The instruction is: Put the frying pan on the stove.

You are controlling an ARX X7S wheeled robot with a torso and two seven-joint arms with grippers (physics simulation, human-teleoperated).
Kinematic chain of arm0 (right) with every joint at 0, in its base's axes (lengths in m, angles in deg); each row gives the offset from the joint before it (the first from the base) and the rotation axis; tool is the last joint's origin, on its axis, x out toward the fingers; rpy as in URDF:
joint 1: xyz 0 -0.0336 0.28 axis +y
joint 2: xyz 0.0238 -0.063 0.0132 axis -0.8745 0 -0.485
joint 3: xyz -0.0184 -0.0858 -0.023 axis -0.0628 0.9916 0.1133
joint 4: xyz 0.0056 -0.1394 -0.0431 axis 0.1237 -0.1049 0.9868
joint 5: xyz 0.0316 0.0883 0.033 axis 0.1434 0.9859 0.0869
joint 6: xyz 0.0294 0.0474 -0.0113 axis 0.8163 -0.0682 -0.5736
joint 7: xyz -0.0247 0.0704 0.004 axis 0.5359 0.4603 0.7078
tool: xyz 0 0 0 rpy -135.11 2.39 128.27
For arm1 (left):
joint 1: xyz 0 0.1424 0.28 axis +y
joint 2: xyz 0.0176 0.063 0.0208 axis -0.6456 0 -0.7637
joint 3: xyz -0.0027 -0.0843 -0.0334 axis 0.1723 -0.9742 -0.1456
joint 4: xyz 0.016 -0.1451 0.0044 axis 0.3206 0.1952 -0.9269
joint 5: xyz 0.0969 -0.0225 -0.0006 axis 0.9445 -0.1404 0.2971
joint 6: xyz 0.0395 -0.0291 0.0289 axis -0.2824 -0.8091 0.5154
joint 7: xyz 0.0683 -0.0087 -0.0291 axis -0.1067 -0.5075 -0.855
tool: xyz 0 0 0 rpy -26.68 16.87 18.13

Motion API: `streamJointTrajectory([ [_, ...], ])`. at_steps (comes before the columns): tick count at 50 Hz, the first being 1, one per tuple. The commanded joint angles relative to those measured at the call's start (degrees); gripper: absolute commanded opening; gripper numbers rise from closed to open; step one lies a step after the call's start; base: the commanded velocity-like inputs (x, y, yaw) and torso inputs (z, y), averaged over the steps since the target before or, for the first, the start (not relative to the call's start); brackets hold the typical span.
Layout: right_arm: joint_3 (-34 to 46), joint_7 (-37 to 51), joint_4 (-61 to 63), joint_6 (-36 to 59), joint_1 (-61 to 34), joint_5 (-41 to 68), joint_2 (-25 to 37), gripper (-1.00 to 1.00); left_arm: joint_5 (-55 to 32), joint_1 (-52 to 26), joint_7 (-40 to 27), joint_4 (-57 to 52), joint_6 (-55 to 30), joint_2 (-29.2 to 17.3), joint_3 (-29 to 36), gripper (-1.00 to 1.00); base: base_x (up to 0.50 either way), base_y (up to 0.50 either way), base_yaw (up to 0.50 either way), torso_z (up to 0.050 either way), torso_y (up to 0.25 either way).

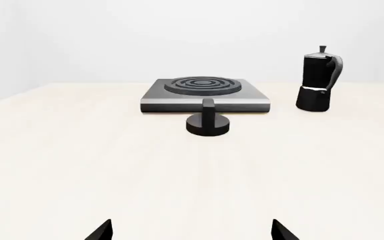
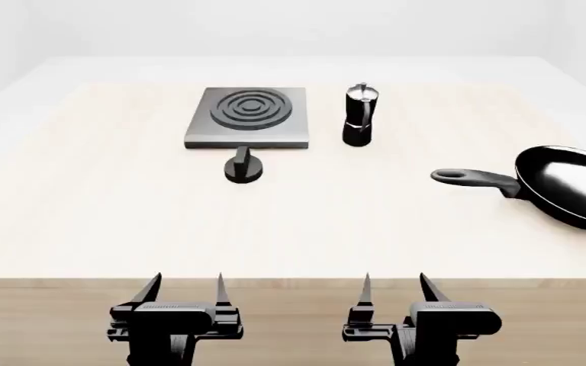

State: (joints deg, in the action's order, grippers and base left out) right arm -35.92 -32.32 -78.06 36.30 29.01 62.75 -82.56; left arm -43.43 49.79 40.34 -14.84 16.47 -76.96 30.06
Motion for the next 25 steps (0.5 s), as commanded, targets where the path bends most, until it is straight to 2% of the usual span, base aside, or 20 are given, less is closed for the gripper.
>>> streamJointTrajectory([
  [1, 0.6, 0.8, 4.7, 2.8, 1.0, 2.1, 0.9, 1.0, -1.8, 0.7, -0.8, -3.2, -2.0, -0.9, 0.7, 1.0, 0.0, 0.0, 0.0, 0.0, 0.0],
  [6, 1.5, 1.7, 8.8, 6.4, 1.1, 4.6, 1.9, 1.0, -1.9, 1.2, -2.3, -7.7, -5.2, -2.3, 1.9, 1.0, 0.0, 0.0, 0.0, 0.0, 0.0],
  [17, 3.3, 3.9, 17.3, 9.2, 3.1, 4.9, 3.8, 1.0, -4.4, 3.5, -3.2, -13.3, -6.0, -3.9, 2.5, 1.0, 0.0, 0.0, 0.0, 0.0, 0.0],
  [25, 3.7, 4.6, 18.4, 9.2, 3.4, 5.8, 4.6, 1.0, -5.5, 4.8, -4.1, -15.2, -5.6, -4.5, 2.9, 1.0, 0.07, 0.0, 0.0, 0.0, 0.0],
])
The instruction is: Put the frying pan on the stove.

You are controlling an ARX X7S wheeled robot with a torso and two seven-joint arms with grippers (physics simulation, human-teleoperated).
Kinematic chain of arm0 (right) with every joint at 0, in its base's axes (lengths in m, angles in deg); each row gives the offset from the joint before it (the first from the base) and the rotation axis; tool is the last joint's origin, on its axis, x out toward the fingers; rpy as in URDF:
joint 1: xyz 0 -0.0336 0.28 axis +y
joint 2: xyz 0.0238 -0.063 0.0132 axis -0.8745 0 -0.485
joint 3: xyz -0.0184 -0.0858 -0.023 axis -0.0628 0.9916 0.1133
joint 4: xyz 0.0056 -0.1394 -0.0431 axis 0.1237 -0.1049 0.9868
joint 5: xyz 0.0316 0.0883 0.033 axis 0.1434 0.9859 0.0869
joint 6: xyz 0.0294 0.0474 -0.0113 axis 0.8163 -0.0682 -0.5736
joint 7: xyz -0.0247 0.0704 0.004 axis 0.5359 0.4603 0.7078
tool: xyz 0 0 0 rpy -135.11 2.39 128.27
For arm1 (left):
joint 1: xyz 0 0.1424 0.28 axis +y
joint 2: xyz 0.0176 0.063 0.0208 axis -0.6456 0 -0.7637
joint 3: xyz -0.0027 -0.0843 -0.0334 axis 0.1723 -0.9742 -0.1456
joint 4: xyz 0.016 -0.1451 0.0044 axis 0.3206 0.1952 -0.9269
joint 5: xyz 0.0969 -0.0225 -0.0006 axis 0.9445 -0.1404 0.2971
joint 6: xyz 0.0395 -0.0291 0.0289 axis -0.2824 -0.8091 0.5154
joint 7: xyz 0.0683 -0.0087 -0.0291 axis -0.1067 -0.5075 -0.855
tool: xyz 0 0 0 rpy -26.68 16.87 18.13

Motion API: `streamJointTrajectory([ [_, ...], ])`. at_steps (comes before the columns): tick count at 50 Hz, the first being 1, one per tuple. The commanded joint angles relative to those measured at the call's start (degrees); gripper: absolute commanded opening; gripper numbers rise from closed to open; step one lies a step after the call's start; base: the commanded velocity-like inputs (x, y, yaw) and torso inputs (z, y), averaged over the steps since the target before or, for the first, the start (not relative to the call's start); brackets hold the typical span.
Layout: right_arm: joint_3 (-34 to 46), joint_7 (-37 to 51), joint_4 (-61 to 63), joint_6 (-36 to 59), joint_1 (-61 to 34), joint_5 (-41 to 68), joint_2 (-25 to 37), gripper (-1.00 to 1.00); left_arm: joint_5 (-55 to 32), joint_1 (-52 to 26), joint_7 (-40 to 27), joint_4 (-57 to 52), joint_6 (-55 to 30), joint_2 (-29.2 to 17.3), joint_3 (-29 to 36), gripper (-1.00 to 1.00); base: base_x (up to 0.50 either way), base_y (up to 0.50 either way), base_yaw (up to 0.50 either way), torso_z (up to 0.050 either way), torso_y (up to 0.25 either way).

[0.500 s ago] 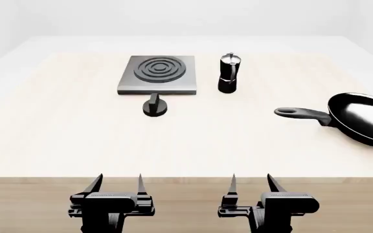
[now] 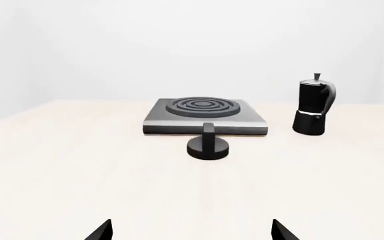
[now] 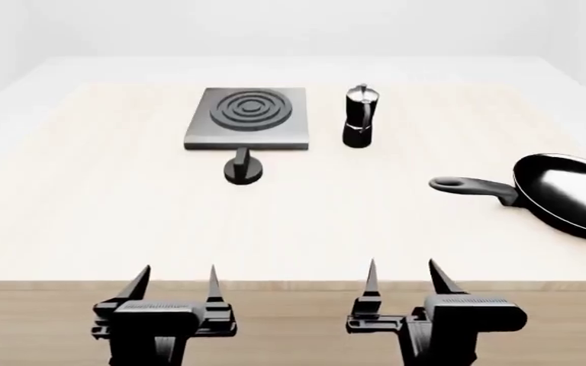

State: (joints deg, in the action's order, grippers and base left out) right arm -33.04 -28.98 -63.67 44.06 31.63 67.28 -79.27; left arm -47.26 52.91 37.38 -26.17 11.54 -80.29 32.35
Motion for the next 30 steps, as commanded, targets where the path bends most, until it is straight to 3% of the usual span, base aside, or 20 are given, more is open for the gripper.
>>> streamJointTrajectory([
  [1, 0.9, 1.3, 4.1, 1.5, 0.8, 1.4, 1.4, 1.0, -1.7, 1.7, -1.1, -3.8, -0.6, -1.3, 0.7, 1.0, 0.16, 0.0, 0.0, 0.0, 0.0],
  [30, 2.7, 3.0, 6.2, 1.1, 1.5, 3.9, 3.7, 1.0, -3.2, 1.6, -3.5, -4.4, -0.9, -3.4, 2.6, 1.0, 0.24, 0.0, 0.0, 0.0, 0.0],
])
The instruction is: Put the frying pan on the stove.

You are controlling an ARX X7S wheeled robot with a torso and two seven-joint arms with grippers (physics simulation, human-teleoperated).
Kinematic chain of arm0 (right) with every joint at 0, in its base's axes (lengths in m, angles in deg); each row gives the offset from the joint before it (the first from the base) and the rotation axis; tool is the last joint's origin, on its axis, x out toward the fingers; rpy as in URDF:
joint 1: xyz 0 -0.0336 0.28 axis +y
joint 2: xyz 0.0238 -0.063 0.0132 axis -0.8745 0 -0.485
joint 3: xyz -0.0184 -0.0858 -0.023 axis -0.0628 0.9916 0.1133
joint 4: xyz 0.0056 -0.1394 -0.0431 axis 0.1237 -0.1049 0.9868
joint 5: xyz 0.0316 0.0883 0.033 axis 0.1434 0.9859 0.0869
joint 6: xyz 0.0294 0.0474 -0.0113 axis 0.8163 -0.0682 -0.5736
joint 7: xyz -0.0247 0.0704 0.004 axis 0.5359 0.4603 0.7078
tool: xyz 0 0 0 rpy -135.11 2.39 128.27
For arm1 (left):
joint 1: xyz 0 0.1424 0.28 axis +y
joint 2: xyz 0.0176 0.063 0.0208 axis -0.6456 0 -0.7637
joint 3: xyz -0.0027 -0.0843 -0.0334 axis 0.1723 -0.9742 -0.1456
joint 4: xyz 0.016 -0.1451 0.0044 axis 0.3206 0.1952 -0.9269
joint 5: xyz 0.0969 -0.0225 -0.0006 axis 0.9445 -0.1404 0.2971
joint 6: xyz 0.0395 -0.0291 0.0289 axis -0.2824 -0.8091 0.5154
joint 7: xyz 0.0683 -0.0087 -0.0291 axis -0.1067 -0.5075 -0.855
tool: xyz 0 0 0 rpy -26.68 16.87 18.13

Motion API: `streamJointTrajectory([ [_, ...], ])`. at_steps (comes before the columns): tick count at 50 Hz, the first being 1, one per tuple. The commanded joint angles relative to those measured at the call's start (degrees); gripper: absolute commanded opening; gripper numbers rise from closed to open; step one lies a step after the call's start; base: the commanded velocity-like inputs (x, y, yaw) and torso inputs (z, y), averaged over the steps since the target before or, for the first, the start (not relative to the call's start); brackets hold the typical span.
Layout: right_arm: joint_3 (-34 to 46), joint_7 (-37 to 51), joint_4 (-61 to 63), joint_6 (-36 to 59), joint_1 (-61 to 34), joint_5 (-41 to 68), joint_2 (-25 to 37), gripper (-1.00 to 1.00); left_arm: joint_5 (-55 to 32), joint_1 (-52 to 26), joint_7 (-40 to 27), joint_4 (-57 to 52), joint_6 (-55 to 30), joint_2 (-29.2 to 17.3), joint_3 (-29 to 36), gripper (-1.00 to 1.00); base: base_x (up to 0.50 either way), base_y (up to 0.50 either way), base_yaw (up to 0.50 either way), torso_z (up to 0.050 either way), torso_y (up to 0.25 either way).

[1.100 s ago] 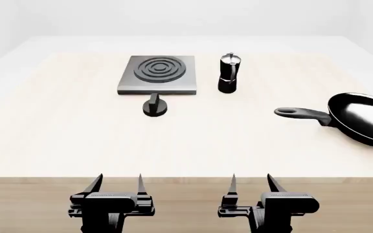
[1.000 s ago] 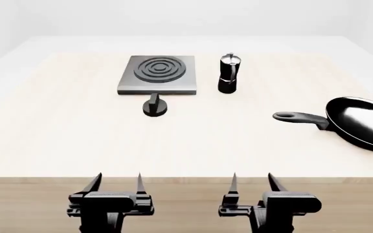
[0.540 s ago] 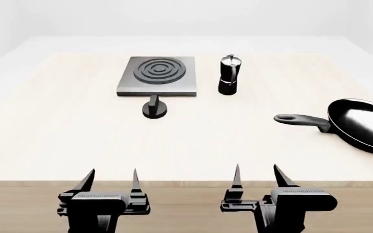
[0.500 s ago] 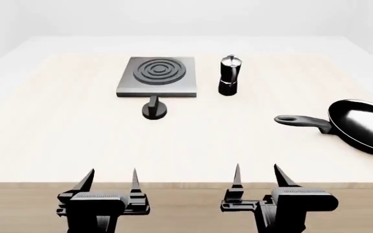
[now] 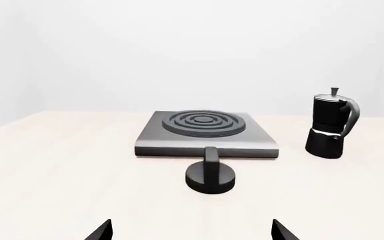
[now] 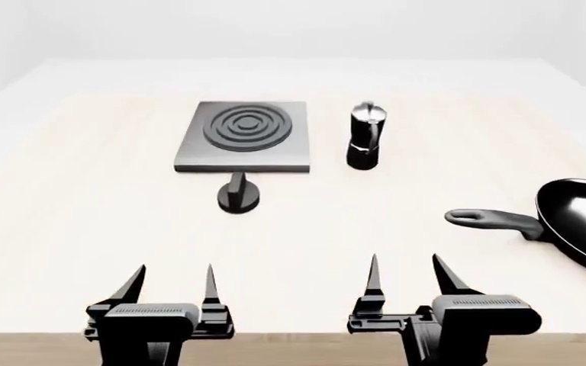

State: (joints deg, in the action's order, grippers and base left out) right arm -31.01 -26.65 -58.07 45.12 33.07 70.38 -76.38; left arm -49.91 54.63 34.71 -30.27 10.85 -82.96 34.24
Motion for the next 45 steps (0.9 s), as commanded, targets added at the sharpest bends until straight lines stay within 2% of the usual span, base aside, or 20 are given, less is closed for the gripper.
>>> streamJointTrajectory([
  [1, 0.7, 0.7, 0.5, 0.0, 0.1, 0.8, 0.9, 1.0, -0.6, -0.1, -0.9, -0.3, -0.2, -0.8, 0.8, 1.0, 0.27, 0.0, 0.0, 0.0, 0.0],
  [45, 3.1, 3.6, 2.4, 0.8, -0.2, 1.5, 3.2, 1.0, -2.3, -0.4, -3.1, -0.2, -0.2, -3.1, 2.9, 1.0, 0.3, 0.0, 0.0, 0.0, 0.0],
])
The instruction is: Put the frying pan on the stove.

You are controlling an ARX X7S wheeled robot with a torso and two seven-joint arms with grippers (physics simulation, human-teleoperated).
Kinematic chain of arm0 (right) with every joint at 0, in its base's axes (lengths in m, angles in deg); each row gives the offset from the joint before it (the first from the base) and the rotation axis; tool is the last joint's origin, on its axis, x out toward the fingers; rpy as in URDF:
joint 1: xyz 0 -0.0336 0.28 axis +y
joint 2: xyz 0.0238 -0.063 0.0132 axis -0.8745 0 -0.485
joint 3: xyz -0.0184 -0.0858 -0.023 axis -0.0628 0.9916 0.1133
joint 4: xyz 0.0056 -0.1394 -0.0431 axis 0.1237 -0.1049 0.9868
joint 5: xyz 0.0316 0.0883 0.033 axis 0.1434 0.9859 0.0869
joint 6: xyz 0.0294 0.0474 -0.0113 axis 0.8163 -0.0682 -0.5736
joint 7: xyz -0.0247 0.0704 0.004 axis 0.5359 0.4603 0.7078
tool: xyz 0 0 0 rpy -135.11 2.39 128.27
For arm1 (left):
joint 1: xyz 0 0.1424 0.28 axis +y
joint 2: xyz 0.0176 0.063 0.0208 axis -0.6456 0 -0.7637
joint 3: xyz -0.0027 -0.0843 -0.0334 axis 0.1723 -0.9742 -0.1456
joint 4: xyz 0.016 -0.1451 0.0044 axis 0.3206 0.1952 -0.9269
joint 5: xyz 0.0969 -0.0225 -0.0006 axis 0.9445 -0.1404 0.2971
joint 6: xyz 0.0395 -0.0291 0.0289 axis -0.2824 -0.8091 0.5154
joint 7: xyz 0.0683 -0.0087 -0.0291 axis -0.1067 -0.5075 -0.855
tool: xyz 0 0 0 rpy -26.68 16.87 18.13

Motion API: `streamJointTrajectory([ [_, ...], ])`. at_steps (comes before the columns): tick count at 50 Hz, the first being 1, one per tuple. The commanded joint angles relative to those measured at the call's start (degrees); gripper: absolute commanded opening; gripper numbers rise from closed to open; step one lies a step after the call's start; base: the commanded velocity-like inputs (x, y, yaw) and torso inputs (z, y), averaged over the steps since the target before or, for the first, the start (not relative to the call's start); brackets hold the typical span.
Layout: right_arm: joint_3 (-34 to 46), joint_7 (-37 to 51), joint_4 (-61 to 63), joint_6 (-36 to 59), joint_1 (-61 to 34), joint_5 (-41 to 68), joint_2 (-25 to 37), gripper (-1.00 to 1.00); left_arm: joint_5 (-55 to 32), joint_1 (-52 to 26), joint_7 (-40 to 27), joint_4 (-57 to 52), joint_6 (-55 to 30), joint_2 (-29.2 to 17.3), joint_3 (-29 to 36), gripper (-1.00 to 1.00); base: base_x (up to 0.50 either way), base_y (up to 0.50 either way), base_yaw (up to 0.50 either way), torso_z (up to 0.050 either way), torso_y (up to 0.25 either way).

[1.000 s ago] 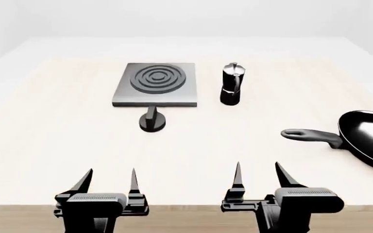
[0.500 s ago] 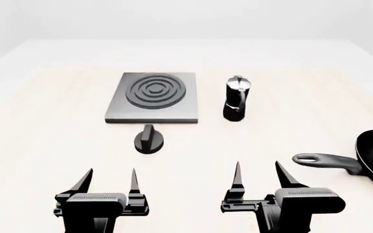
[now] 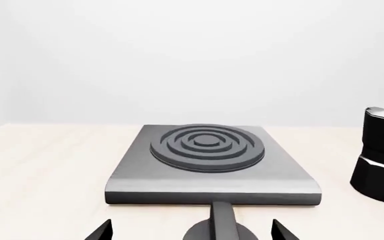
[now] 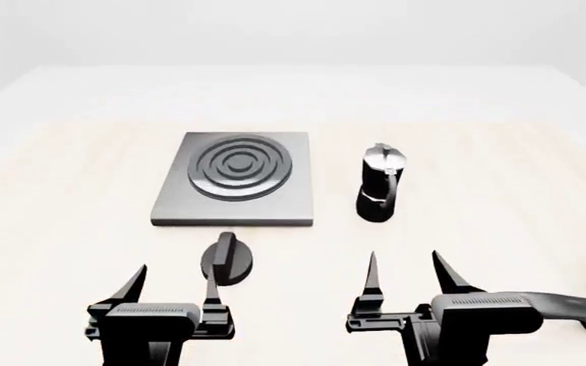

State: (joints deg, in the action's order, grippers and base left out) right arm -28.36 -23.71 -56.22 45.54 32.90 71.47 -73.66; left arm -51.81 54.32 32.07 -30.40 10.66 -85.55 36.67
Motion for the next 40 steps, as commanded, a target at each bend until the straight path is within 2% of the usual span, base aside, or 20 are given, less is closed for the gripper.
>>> streamJointTrajectory([
  [1, 0.4, 0.7, 0.5, 0.4, -0.1, 0.4, 0.5, 1.0, -0.4, -0.1, -0.5, -0.1, 0.0, -0.5, 0.5, 1.0, 0.3, 0.0, 0.0, 0.0, 0.0],
  [26, 0.5, 2.0, 1.1, 1.1, -0.2, 1.6, 1.6, 1.0, -1.9, 0.3, -1.4, 0.8, 1.4, -1.4, 0.6, 1.0, 0.3, 0.0, 0.0, 0.0, 0.001],
  [40, -5.1, 16.1, 13.6, 10.6, 1.4, -0.9, -2.3, 1.0, -2.1, 0.1, -1.6, 2.5, 2.4, -1.5, 1.4, 1.0, 0.04, 0.0, 0.0, 0.0, 0.0],
])
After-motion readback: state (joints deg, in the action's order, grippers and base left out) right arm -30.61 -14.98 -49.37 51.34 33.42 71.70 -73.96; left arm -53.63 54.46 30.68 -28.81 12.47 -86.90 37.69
